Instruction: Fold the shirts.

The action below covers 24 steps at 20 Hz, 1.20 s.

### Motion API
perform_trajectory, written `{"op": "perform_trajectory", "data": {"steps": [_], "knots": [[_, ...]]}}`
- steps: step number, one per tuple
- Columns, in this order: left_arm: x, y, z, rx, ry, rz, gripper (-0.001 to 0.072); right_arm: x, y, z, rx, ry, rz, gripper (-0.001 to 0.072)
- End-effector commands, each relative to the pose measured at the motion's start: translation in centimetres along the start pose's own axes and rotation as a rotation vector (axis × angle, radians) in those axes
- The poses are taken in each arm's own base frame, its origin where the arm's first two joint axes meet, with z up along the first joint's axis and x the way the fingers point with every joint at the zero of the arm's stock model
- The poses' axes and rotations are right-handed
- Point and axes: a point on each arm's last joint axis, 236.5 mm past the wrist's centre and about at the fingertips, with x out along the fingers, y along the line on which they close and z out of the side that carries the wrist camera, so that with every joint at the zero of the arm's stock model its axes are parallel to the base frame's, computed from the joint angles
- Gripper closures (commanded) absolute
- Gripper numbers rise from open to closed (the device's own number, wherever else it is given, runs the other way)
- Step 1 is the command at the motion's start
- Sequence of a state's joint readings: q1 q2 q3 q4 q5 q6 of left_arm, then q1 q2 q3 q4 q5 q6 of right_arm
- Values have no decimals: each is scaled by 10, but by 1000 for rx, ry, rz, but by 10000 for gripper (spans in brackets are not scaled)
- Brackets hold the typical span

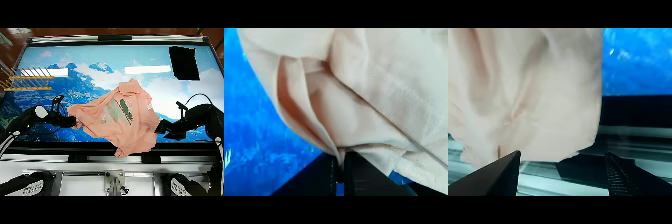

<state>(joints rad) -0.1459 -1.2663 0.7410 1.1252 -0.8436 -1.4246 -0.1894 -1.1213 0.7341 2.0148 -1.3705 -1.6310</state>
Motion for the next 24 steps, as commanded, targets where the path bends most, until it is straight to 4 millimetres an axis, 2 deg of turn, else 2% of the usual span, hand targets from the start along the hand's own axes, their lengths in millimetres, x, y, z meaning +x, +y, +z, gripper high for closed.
{"op": "perform_trajectory", "data": {"steps": [1,7,11,13,14,16,18,20,21,22,23,24], "knots": [[-7,-5,-3,65,17,-9,664,24,-1,-22,32,62,46,70],[-26,-15,9,94,-37,-20,665,54,-17,-28,94,37,36,71],[-43,-22,16,113,-91,-27,665,59,-6,-6,147,-64,103,73],[-52,-26,19,121,-119,-31,666,61,-1,-3,151,-67,131,74],[-56,-27,20,124,-133,-32,665,65,-2,-7,155,-38,131,137],[-64,-30,22,131,-156,-36,666,74,1,-17,153,36,155,202],[-73,-34,26,141,-185,-39,666,70,12,-18,116,39,203,641],[-99,-46,43,170,-265,-48,667,48,35,-6,17,-25,262,652],[-122,-56,57,194,-331,-56,667,23,53,6,-72,-95,298,652],[-157,-71,77,236,-425,-66,667,-10,77,17,-193,-188,336,651],[-199,-89,95,288,-534,-75,667,-55,104,28,-323,-315,361,651],[-257,-111,112,347,-675,-85,667,-106,129,37,-422,-461,359,652]]}}
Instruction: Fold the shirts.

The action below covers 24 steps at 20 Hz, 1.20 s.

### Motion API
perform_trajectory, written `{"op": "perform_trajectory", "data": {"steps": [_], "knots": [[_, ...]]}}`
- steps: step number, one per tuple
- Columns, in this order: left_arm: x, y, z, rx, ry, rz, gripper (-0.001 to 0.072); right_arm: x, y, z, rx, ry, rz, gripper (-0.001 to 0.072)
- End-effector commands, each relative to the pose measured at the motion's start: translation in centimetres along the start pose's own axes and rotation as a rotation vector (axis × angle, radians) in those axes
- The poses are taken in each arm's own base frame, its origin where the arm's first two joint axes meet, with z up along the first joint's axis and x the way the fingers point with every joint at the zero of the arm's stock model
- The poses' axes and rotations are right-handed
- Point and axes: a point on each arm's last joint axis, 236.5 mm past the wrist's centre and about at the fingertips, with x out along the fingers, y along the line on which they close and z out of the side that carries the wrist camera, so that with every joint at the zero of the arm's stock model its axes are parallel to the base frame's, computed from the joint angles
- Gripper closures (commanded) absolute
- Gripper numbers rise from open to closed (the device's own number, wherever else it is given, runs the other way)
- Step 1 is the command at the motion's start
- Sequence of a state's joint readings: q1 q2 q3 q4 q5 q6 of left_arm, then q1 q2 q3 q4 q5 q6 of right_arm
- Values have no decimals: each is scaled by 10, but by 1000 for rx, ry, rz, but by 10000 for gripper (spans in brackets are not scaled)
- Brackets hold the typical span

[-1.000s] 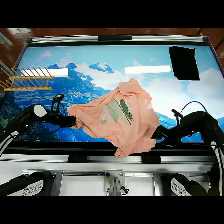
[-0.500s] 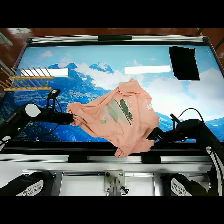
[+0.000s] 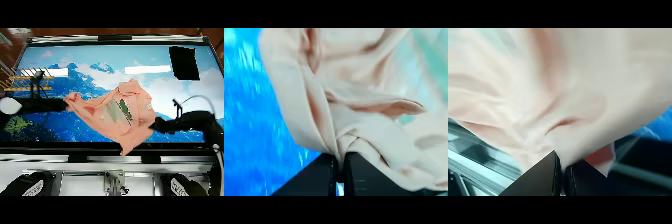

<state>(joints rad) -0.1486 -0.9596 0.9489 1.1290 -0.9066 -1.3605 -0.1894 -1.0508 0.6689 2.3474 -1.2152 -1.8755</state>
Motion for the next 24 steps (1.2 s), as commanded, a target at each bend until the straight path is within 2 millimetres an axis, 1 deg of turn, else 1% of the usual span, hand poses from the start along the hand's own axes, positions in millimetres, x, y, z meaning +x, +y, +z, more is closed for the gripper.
{"op": "perform_trajectory", "data": {"steps": [1,2,3,4,5,6,7,8,9,10,11,12,13,14,15,17,18,19,20,22,23,24], "knots": [[-123,-51,119,169,-401,-16,667,-120,124,62,-426,-384,72,651],[-187,-75,157,221,-580,-19,667,-177,168,77,-546,-578,56,652],[-249,-95,183,264,-741,-19,666,-248,217,84,-659,-819,41,652],[-310,-114,198,307,-886,-12,667,-314,261,79,-741,-1043,41,652],[-355,-129,201,338,-980,-14,667,-379,301,60,-810,-1257,58,652],[-393,-143,198,359,-1055,-23,667,-425,329,36,-860,-1404,79,652],[-420,-152,193,358,-1108,-39,667,-456,351,11,-907,-1498,99,652],[-440,-159,186,362,-1145,-46,667,-472,366,-10,-946,-1537,115,652],[-452,-162,178,370,-1167,-47,667,-479,376,-25,-969,-1545,131,652],[-459,-163,170,381,-1172,-35,667,-481,381,-36,-982,-1535,145,652],[-462,-162,163,392,-1162,-18,667,-477,383,-41,-984,-1511,153,652],[-460,-159,157,389,-1140,-1,667,-470,382,-42,-979,-1474,150,652],[-455,-152,151,370,-1101,20,667,-462,377,-40,-974,-1438,134,651],[-441,-140,144,345,-1029,57,667,-454,369,-35,-960,-1401,99,651],[-423,-123,135,315,-936,111,667,-448,360,-31,-937,-1370,62,652],[-373,-80,108,221,-698,215,667,-429,330,-9,-842,-1276,-34,652],[-348,-64,93,188,-591,246,667,-411,310,3,-786,-1184,-84,652],[-317,-51,76,165,-475,255,667,-387,289,14,-737,-1066,-119,652],[-288,-40,61,134,-379,256,667,-358,268,26,-678,-932,-136,651],[-225,-16,29,41,-206,258,666,-304,236,55,-543,-722,-93,652],[-192,-3,9,3,-115,264,667,-277,221,71,-490,-644,-63,652],[-163,7,-10,-18,-42,264,666,-249,202,92,-427,-579,-40,652]]}}
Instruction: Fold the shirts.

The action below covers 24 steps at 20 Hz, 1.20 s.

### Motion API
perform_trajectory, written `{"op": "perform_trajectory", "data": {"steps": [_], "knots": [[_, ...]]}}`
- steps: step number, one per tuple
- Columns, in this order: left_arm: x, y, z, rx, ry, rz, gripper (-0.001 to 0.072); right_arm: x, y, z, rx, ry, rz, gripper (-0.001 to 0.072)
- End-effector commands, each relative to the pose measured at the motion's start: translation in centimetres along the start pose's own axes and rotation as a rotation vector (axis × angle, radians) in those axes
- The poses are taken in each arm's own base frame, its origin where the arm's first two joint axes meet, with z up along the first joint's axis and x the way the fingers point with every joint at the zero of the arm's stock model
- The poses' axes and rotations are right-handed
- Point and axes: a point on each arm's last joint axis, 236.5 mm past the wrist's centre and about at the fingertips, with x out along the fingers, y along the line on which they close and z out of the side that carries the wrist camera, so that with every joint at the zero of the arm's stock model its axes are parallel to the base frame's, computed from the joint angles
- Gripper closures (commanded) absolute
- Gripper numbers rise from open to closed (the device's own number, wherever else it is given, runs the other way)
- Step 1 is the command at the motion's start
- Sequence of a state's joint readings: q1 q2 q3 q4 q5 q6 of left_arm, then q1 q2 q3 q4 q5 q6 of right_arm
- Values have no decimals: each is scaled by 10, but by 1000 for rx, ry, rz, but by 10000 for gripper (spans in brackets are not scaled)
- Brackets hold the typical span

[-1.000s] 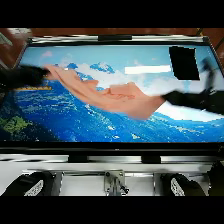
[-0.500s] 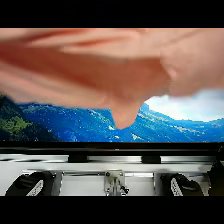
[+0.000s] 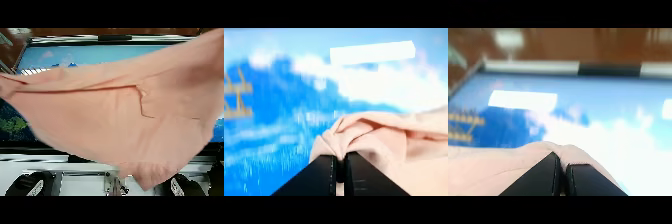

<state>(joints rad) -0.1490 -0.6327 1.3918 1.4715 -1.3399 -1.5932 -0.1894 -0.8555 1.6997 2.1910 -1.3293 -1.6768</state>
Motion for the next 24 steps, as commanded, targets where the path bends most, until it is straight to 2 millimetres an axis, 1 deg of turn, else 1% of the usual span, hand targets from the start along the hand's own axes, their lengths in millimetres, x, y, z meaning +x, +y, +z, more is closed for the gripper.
{"op": "perform_trajectory", "data": {"steps": [1,2,3,4,5,6,7,8,9,10,11,12,13,14,15,16,17,18,19,20,21,22,23,24], "knots": [[81,17,-108,-87,325,43,666,89,-53,-74,224,278,22,652],[103,19,-126,-97,358,43,666,125,-73,-89,241,294,6,652],[125,22,-138,-107,380,44,666,160,-85,-99,242,293,2,652],[146,24,-143,-121,393,50,666,200,-92,-107,233,281,1,652],[168,27,-143,-126,397,53,666,240,-99,-111,222,242,-7,652],[190,29,-138,-130,386,56,666,271,-107,-112,209,190,-27,652],[213,32,-130,-128,365,58,666,297,-115,-112,213,133,-51,652],[235,35,-120,-129,331,61,666,317,-124,-110,222,76,-78,652],[255,38,-110,-132,296,62,666,330,-133,-110,226,35,-101,652],[274,40,-100,-133,259,63,666,338,-140,-112,235,15,-118,652],[292,42,-92,-135,226,64,666,344,-145,-118,258,18,-128,652],[307,43,-89,-145,210,60,666,347,-150,-124,277,31,-135,651],[321,40,-92,-176,212,46,666,351,-152,-133,283,55,-138,651],[332,35,-101,-216,236,29,665,354,-154,-144,291,87,-142,651],[341,30,-119,-252,287,14,664,359,-151,-160,337,135,-136,650],[346,24,-139,-269,358,3,658,361,-148,-174,384,182,-131,610],[346,20,-156,-269,425,-1,576,361,-143,-184,417,221,-120,449],[341,18,-169,-269,484,-2,293,358,-140,-186,426,242,-112,248],[332,22,-177,-264,538,6,-7,349,-139,-183,421,261,-106,166],[316,35,-182,-236,609,33,-6,336,-143,-177,410,282,-108,166],[296,55,-184,-175,687,76,-3,318,-152,-170,387,312,-122,166],[275,77,-184,-129,752,121,40,297,-165,-166,367,346,-149,166],[253,97,-185,-103,813,153,244,271,-182,-168,351,395,-191,166],[232,108,-188,-129,859,154,331,247,-196,-177,350,462,-229,167]]}}
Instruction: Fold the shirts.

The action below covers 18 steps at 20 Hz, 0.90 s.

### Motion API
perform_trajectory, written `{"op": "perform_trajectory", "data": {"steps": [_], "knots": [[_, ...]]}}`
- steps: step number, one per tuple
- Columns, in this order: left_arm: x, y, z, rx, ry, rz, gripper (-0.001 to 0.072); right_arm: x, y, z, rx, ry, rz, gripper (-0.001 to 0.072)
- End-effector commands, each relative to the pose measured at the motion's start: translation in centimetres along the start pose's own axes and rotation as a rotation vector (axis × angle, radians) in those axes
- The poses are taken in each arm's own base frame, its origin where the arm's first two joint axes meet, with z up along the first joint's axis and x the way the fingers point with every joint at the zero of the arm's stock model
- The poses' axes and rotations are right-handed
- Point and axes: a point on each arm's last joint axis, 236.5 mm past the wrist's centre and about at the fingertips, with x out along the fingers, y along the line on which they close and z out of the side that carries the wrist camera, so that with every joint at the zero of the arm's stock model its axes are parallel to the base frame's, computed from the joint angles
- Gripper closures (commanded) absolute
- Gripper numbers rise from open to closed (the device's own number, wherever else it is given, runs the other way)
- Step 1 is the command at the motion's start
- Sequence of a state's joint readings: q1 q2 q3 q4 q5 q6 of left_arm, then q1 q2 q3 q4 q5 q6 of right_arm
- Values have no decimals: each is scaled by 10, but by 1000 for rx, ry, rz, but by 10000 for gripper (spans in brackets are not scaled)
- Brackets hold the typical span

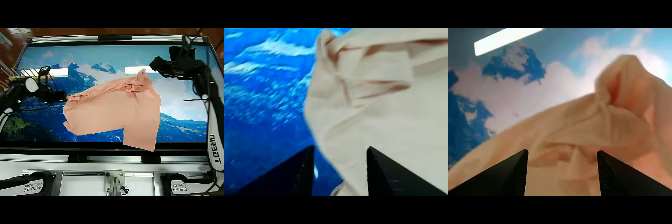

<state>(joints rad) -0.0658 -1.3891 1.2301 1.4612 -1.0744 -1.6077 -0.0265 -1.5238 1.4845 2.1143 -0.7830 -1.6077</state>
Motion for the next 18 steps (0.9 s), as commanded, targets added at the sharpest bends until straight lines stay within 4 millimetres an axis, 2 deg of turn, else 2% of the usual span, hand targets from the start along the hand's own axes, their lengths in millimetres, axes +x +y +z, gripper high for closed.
{"op": "perform_trajectory", "data": {"steps": [1,3,5,8,10,13,16,18], "knots": [[-41,53,-59,-17,264,56,305,-63,-64,-35,-2,233,-154,167],[-42,45,-92,-86,356,-97,129,-88,-95,-70,8,405,-202,167],[-24,34,-120,-187,402,-224,104,-95,-109,-95,44,493,-206,167],[12,13,-142,-246,388,-318,125,-83,-107,-114,79,520,-174,166],[32,7,-143,-277,337,-315,199,-74,-100,-114,80,500,-152,167],[50,1,-135,-263,274,-291,198,-68,-94,-110,72,473,-139,167],[57,-1,-118,-244,195,-269,205,-68,-95,-110,70,477,-145,167],[61,-6,-115,-229,181,-265,217,-69,-95,-111,70,480,-145,167]]}}
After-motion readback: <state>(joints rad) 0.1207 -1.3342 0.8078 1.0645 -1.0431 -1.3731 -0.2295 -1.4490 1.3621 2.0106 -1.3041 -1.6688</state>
